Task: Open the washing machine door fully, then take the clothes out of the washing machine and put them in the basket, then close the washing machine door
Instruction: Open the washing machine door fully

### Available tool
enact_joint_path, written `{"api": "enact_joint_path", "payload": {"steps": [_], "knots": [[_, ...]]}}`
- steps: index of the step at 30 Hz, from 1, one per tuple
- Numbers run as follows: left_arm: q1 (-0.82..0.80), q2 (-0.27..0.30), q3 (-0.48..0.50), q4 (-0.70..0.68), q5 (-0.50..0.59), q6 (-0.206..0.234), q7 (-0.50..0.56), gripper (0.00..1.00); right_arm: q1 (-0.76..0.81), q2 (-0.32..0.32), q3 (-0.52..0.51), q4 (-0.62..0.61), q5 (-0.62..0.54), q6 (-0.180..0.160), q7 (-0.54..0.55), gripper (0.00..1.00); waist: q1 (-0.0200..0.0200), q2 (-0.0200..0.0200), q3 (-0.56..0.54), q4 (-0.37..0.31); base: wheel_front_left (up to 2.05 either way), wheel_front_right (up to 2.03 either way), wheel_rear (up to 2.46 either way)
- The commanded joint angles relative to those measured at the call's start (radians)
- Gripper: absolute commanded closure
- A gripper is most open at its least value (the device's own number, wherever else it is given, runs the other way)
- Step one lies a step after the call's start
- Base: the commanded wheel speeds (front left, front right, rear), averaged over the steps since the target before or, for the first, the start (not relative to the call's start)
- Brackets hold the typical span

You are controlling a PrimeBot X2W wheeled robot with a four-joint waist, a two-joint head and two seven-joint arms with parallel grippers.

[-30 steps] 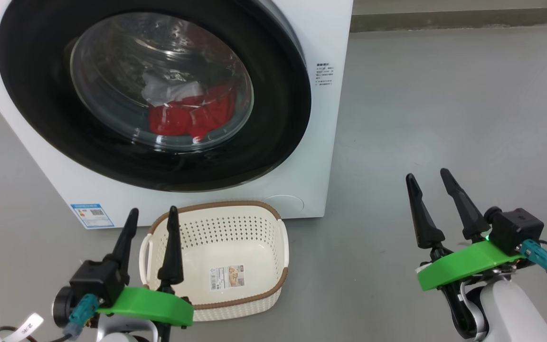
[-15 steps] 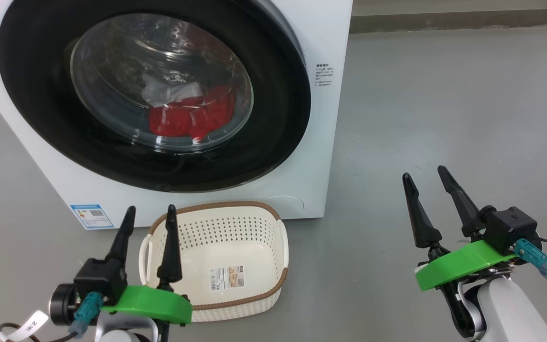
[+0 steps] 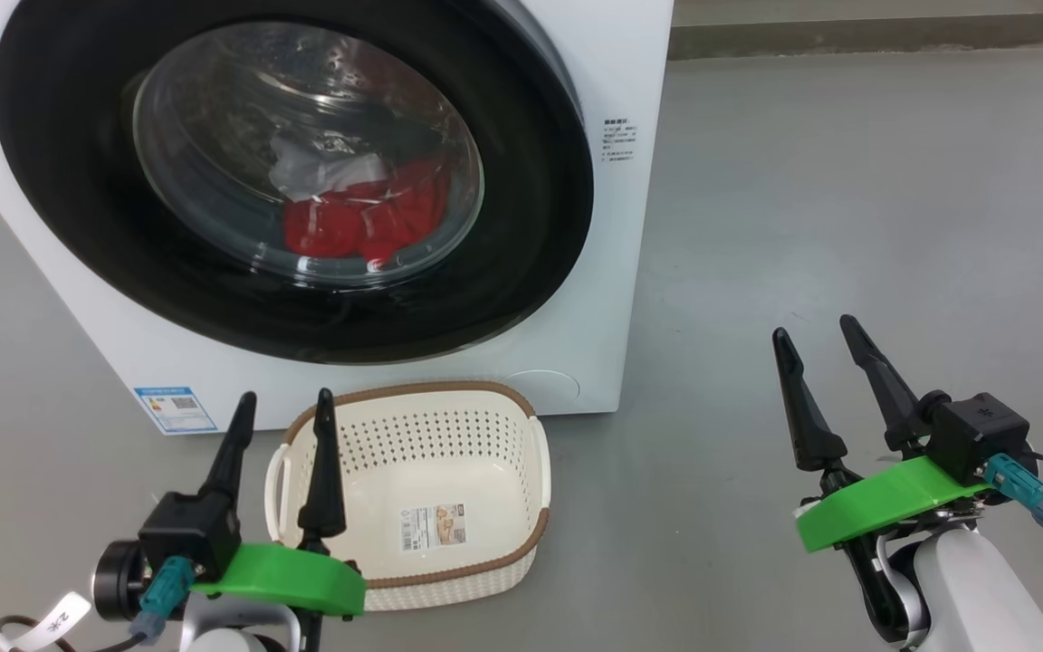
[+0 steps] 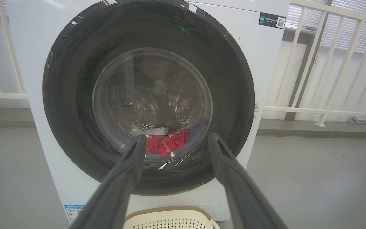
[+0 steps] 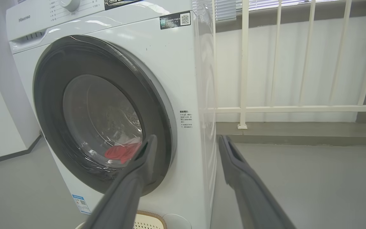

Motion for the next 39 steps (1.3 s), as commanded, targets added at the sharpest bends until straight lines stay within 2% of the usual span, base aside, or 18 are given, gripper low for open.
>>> {"api": "enact_joint_path", "payload": {"steps": [1,12,13,14,15,16,21,39], "knots": [[-0.043,0.015,0.033,-0.031,0.008,-0.002,-0.009,0.00,-0.048,0.000,0.022,-0.027,-0.003,0.000,-0.006,0.00,0.0000,0.0000,0.003,0.001,0.00,0.00,0.00],[-0.057,0.015,0.019,-0.069,0.000,-0.005,-0.009,0.00,-0.074,0.000,0.018,-0.057,-0.003,0.000,-0.006,0.00,0.0000,0.0000,0.058,0.015,0.00,0.00,0.00],[-0.058,0.015,0.017,-0.073,-0.001,-0.004,-0.009,0.00,-0.077,0.000,0.018,-0.060,-0.002,0.000,-0.006,0.24,0.0000,0.0000,0.062,0.017,0.00,0.00,0.00],[-0.059,0.015,0.014,-0.078,-0.001,-0.004,-0.009,0.00,-0.081,0.000,0.018,-0.062,0.001,0.000,-0.006,0.62,0.0000,0.0000,0.068,0.018,0.00,0.00,0.00],[-0.061,0.015,0.011,-0.083,-0.002,-0.003,-0.009,0.00,-0.085,0.000,0.019,-0.063,0.012,0.000,-0.006,0.92,0.0000,0.0000,0.073,0.020,0.00,0.00,0.00],[-0.062,0.015,0.009,-0.088,-0.002,-0.003,-0.009,0.00,-0.089,0.000,0.018,-0.062,0.021,0.000,-0.006,1.00,0.0000,0.0000,0.079,0.021,0.00,0.00,0.00],[-0.074,0.015,0.002,-0.120,-0.001,-0.004,-0.009,0.00,-0.119,0.000,0.015,-0.056,0.079,0.000,-0.006,1.00,0.0000,0.0000,0.109,0.029,0.00,0.00,0.00],[-0.112,0.015,-0.014,-0.163,-0.001,-0.007,-0.009,0.00,-0.347,0.000,0.032,0.059,0.533,0.000,0.002,1.00,0.0000,0.0000,0.247,0.062,0.00,0.00,0.00]]}}
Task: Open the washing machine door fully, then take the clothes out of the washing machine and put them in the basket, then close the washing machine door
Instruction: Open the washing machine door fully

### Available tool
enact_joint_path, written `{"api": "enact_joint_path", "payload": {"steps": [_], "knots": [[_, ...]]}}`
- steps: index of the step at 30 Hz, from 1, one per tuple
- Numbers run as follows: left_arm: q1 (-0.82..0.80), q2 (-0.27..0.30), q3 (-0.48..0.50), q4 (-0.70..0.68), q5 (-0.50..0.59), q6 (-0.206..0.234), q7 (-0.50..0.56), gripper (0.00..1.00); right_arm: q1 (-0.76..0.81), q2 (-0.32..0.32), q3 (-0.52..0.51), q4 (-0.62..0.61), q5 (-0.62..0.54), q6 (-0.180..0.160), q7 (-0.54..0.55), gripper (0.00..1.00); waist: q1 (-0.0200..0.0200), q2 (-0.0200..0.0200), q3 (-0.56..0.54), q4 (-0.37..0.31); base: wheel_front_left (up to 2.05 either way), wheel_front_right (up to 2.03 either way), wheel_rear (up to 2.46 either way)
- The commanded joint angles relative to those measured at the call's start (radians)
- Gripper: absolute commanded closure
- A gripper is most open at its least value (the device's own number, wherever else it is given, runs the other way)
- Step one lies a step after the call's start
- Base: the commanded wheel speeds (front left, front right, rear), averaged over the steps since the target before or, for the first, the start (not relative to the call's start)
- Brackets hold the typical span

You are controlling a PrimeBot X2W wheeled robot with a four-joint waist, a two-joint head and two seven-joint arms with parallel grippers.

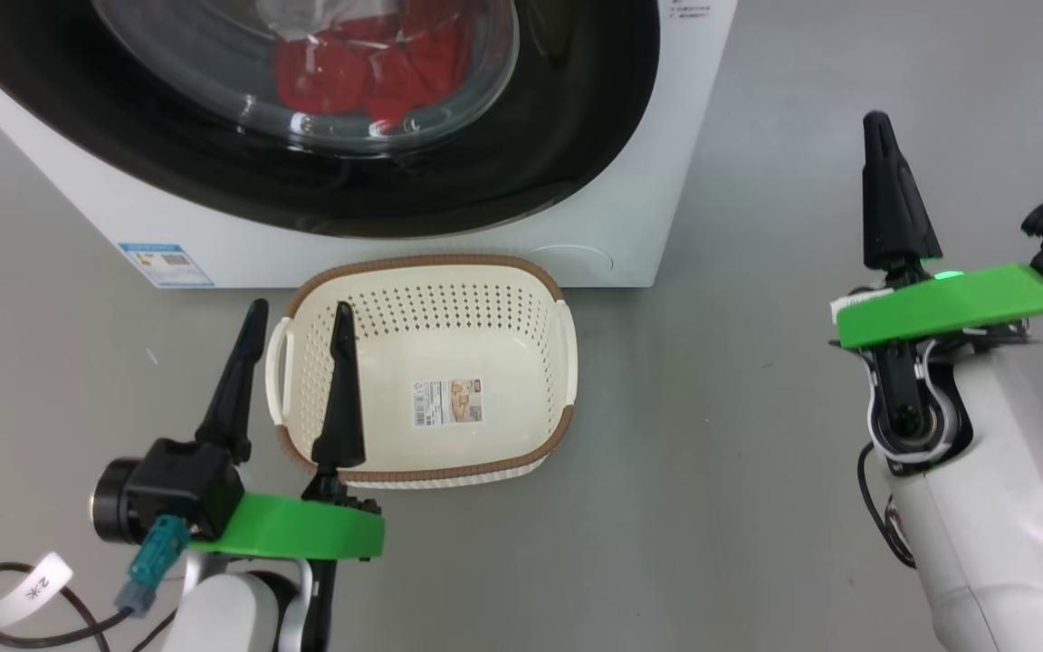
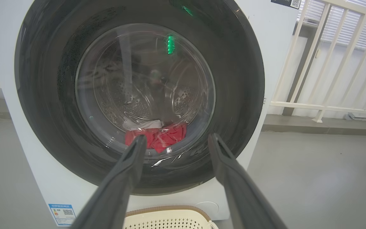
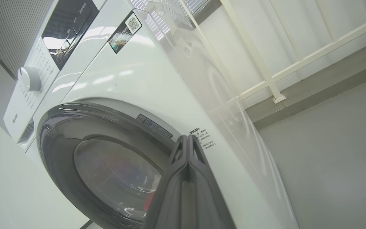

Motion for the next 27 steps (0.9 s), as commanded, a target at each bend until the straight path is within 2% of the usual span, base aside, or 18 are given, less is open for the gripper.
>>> {"api": "enact_joint_path", "payload": {"steps": [1,9,14,21,27], "knots": [[-0.031,0.015,0.026,-0.031,-0.001,-0.005,-0.008,0.00,-0.052,0.007,0.030,-0.011,0.029,0.001,0.006,1.00,0.0000,0.0000,0.021,0.010,0.00,0.00,0.00],[-0.046,0.015,0.022,-0.030,-0.001,-0.011,-0.008,0.00,-0.149,0.007,0.021,0.045,0.099,0.001,0.040,1.00,0.0000,0.0000,0.064,0.025,0.00,0.00,0.00],[-0.057,0.015,0.020,-0.036,0.000,-0.014,-0.008,0.00,-0.207,0.007,0.013,0.077,0.199,0.001,0.090,1.00,0.0000,0.0000,0.093,0.036,0.00,0.00,0.00],[-0.061,0.015,0.017,-0.040,0.004,-0.016,-0.008,0.00,-0.299,0.007,-0.016,0.120,0.338,0.001,0.214,1.00,0.0000,0.0000,0.123,0.052,0.00,0.00,0.00],[-0.062,0.015,0.013,-0.040,0.004,-0.017,-0.008,0.00,-0.366,0.005,-0.051,0.151,0.392,0.001,0.323,1.00,0.0000,0.0000,0.142,0.064,0.00,0.00,0.00]]}}
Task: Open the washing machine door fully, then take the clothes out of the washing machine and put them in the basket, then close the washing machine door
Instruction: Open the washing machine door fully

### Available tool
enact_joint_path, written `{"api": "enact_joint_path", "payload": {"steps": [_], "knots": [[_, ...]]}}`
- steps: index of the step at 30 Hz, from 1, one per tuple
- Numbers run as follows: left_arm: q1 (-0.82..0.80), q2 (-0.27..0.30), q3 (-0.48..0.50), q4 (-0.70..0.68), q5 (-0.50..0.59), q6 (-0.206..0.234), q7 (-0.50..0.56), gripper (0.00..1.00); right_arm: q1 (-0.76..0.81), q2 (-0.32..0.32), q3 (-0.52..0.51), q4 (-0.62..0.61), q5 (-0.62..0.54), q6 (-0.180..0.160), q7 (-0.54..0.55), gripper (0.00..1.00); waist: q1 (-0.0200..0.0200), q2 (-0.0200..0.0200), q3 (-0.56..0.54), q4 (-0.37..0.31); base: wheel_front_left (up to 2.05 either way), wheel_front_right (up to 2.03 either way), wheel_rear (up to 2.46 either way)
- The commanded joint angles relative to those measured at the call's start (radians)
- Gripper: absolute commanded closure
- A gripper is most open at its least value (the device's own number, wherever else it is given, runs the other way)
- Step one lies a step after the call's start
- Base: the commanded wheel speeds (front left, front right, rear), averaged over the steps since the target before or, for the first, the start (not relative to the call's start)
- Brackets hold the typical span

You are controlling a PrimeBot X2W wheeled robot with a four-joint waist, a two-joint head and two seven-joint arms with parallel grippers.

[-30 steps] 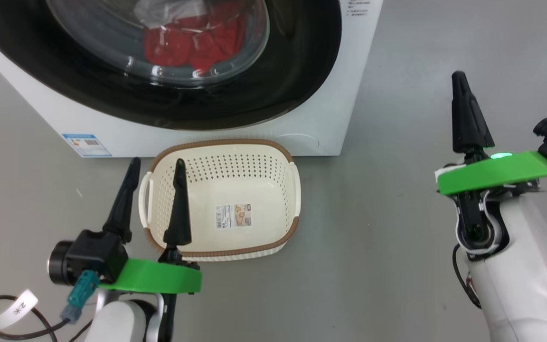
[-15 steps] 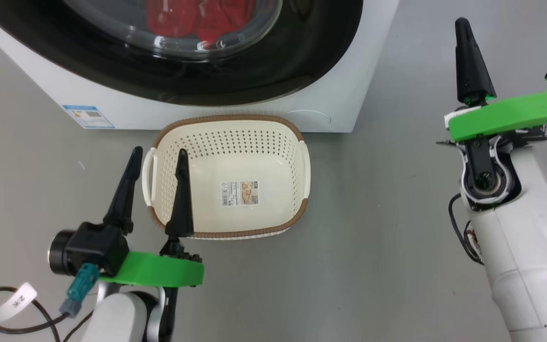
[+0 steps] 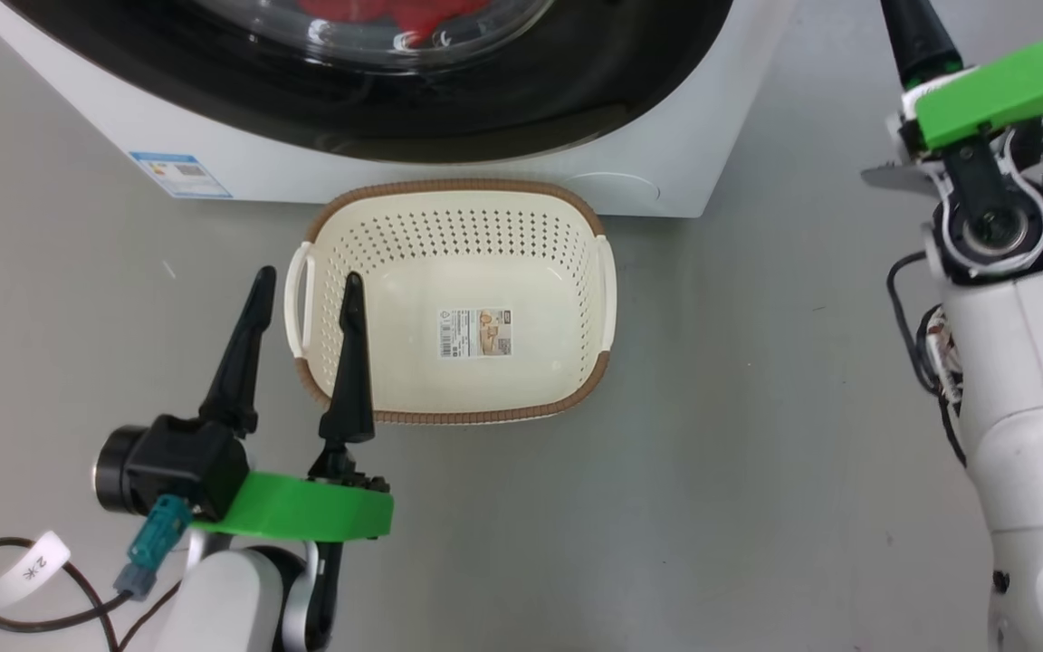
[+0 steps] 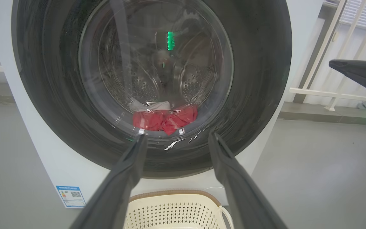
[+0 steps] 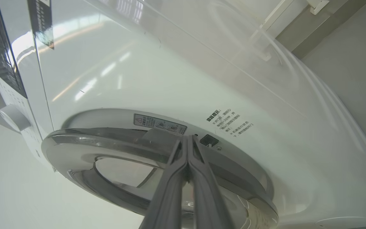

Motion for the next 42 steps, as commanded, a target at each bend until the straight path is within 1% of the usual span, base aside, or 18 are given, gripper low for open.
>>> {"api": "enact_joint_path", "payload": {"steps": [1,11,19,29,42], "knots": [[-0.019,0.015,0.027,-0.028,0.003,-0.008,-0.008,0.00,-0.039,0.009,0.002,-0.021,0.014,0.001,0.020,1.00,0.0000,-0.0001,0.011,0.007,0.00,0.00,0.00],[-0.031,0.015,0.010,-0.033,-0.007,-0.003,-0.008,0.00,-0.153,0.005,-0.069,0.082,0.056,0.001,0.205,1.00,0.0000,-0.0001,0.051,0.035,0.00,0.00,0.00],[-0.043,0.015,0.007,-0.034,-0.014,-0.002,-0.008,0.00,-0.261,-0.005,-0.106,0.170,0.052,0.001,0.332,1.00,0.0000,-0.0001,0.083,0.056,0.00,0.00,0.00],[-0.058,0.015,-0.005,-0.036,-0.025,0.000,-0.008,0.00,-0.360,-0.014,-0.137,0.250,0.019,0.001,0.424,1.00,0.0000,-0.0001,0.113,0.081,0.00,0.00,0.00],[-0.069,0.015,-0.027,-0.034,-0.047,0.007,-0.008,0.00,-0.441,-0.020,-0.155,0.331,-0.053,0.001,0.473,1.00,0.0000,-0.0001,0.133,0.123,0.00,0.00,0.00]]}}
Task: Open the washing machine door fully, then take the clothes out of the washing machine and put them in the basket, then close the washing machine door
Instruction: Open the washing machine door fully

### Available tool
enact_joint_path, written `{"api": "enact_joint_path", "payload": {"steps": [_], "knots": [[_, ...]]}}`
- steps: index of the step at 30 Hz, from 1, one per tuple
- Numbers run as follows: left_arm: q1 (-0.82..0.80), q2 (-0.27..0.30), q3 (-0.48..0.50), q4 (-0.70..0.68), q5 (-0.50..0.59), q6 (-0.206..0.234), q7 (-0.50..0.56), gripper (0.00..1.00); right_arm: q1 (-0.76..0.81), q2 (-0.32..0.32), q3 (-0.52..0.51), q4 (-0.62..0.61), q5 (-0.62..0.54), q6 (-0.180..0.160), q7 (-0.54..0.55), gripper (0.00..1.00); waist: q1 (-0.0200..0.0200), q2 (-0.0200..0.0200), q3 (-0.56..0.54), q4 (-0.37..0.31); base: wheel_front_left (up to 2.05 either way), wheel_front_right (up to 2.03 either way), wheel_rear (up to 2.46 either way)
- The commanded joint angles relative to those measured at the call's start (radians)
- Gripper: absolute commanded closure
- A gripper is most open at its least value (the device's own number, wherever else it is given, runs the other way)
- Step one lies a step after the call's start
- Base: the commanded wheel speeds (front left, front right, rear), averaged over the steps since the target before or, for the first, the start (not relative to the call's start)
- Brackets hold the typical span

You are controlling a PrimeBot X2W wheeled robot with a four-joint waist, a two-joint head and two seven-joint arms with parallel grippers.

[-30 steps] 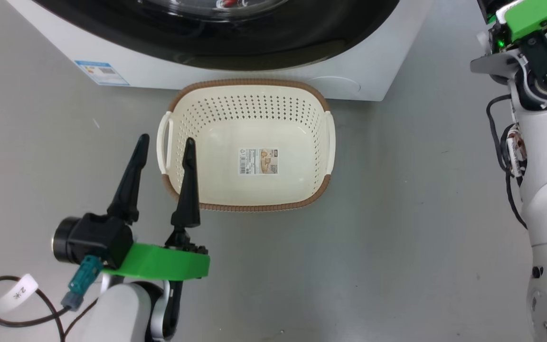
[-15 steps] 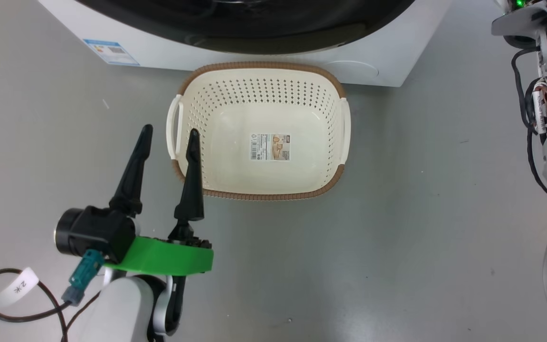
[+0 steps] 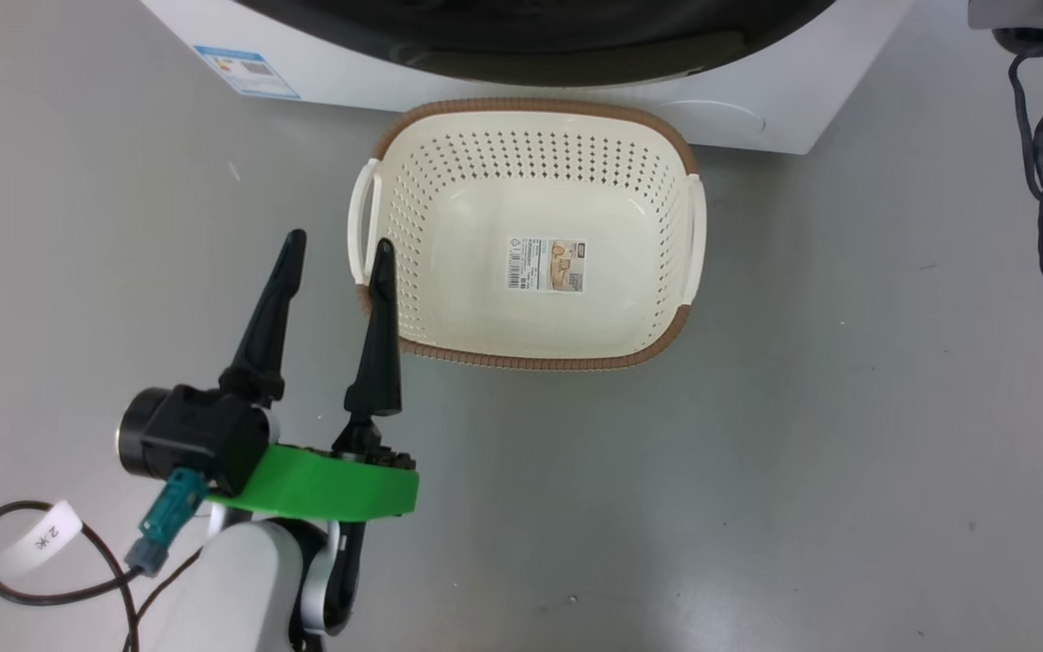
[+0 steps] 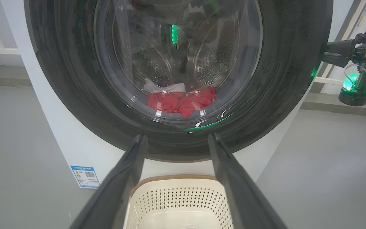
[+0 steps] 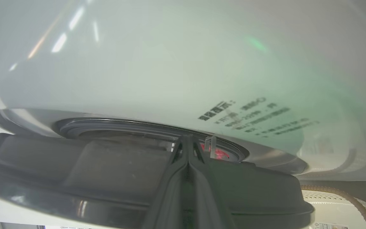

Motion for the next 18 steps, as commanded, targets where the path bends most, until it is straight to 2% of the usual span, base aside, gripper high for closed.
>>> {"api": "enact_joint_path", "payload": {"steps": [1,18], "knots": [[-0.008,0.018,0.024,-0.024,-0.010,0.005,-0.008,0.00,-0.031,0.023,0.003,-0.022,-0.013,0.001,0.010,1.00,0.0000,-0.0001,0.003,0.005,0.00,0.00,0.00],[-0.010,0.018,0.023,-0.023,-0.018,0.012,-0.008,0.00,-0.074,0.036,-0.005,0.040,-0.057,0.001,0.090,1.00,0.0000,-0.0001,0.002,0.018,0.00,0.00,0.00]]}}
